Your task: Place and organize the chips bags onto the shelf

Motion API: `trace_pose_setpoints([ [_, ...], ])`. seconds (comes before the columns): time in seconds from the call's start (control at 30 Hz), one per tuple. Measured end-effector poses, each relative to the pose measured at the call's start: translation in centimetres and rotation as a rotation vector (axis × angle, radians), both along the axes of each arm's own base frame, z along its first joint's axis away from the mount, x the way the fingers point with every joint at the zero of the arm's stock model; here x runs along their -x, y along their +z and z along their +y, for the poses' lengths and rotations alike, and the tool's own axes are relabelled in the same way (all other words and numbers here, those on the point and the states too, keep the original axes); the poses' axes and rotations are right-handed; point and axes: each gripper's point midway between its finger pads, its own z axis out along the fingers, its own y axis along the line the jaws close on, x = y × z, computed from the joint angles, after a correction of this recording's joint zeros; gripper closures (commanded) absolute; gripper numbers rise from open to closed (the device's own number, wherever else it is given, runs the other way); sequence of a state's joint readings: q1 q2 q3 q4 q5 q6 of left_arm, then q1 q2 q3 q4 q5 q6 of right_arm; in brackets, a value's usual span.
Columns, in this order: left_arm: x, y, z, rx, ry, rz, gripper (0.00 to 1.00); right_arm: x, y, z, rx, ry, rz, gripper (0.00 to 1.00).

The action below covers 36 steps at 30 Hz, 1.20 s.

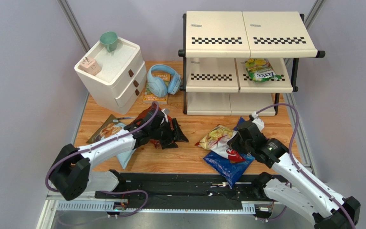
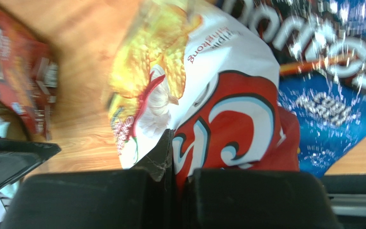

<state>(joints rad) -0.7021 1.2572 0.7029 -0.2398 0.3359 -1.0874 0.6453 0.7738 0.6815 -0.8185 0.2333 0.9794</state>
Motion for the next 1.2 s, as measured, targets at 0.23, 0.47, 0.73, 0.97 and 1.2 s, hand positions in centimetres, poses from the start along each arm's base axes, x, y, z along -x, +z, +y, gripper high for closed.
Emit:
trace_pose_setpoints([
  [0.23, 1.2, -0.8, -5.0, 0.142, -0.090, 0.086, 0.24, 2.3, -3.2, -0.6, -0.044, -0.060, 0.096, 1.00],
  [0.47, 2.7, -3.0, -8.0, 0.183, -0.130, 0.156, 0.24, 3.4, -4.7, -0.3, -0.107, -0.100, 0.142, 1.00],
  [0.73, 2.1, -4.3, -9.4, 0.171, -0.076, 0.150, 0.25, 4.2, -4.8, 0.4, -0.182, -0.093, 0.159, 1.00],
  [0.97, -0.1, -3.4, -12.0, 0.181, -0.041, 0.101, 0.27, 4.5, -5.9, 1.8, -0.233, -0.060, 0.198, 0.99],
  [1.2, 0.7, -5.5, -14.5, 0.148, -0.050, 0.137, 0.71, 4.5, -6.1, 2.3, -0.284, -0.047, 0.173, 0.98],
])
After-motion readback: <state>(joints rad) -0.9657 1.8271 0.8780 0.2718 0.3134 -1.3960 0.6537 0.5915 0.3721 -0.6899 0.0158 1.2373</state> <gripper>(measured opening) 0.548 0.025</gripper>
